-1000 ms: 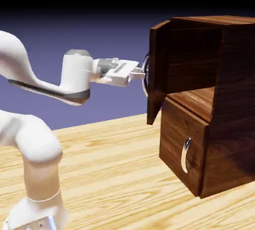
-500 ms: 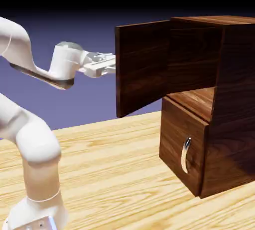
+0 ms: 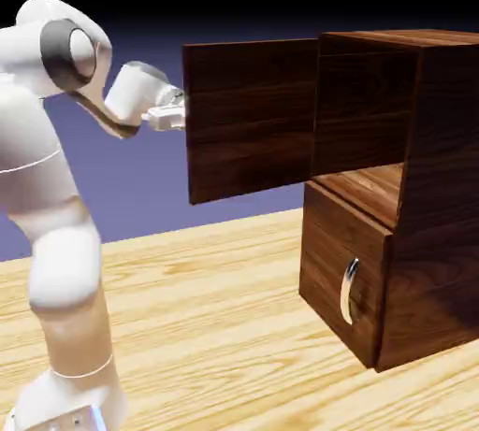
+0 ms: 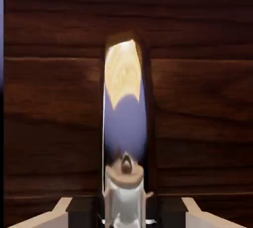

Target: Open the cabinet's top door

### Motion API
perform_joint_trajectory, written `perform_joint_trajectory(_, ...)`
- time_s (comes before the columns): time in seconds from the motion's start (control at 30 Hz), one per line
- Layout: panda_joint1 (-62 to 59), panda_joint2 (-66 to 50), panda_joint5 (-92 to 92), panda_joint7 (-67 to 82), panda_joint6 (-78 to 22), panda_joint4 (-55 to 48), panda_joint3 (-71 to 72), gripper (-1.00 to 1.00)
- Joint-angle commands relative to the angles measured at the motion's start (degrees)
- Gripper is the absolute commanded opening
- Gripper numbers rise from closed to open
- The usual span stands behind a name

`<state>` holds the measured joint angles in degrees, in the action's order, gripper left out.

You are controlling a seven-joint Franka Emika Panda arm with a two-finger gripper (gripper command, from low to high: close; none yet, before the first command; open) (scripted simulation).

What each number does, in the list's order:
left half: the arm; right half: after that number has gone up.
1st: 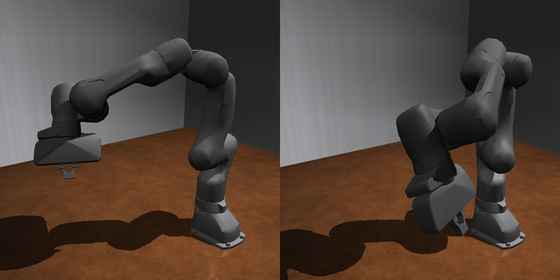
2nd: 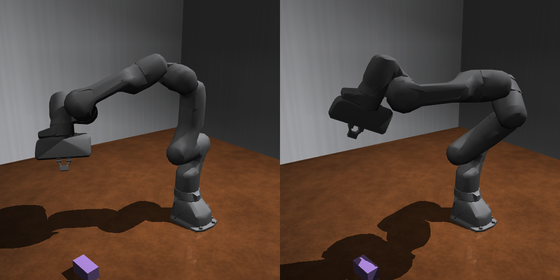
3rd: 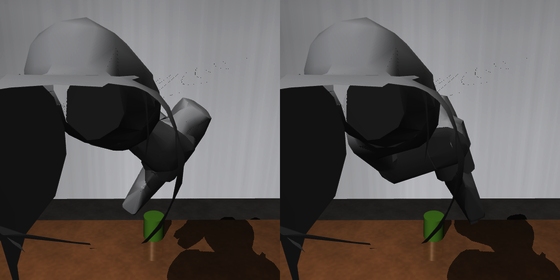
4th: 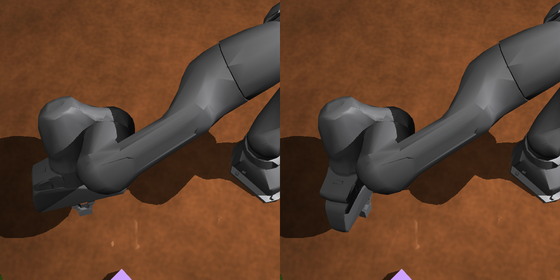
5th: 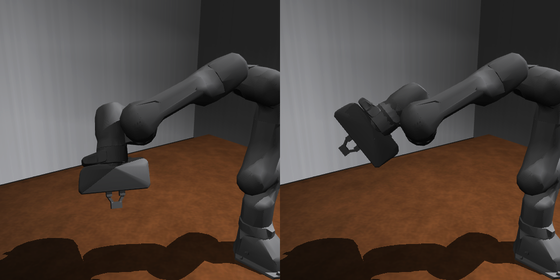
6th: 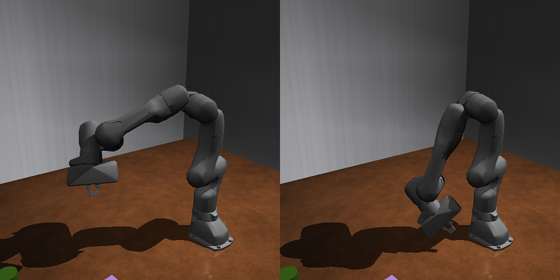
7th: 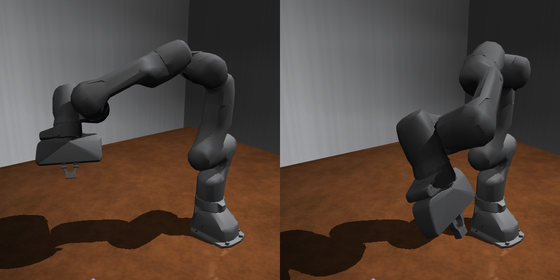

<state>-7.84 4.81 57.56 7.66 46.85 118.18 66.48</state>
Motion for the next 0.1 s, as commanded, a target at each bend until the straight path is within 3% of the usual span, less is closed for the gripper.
perform_joint_trajectory(0.0, 0.1, -2.2, 0.4, -1.1, -1.9, -1.1, 0.8, -1.0)
perform_joint_trajectory(0.07, 1.6, -6.3, 0.9, -3.4, -5.9, -3.5, 0.9, -1.0)
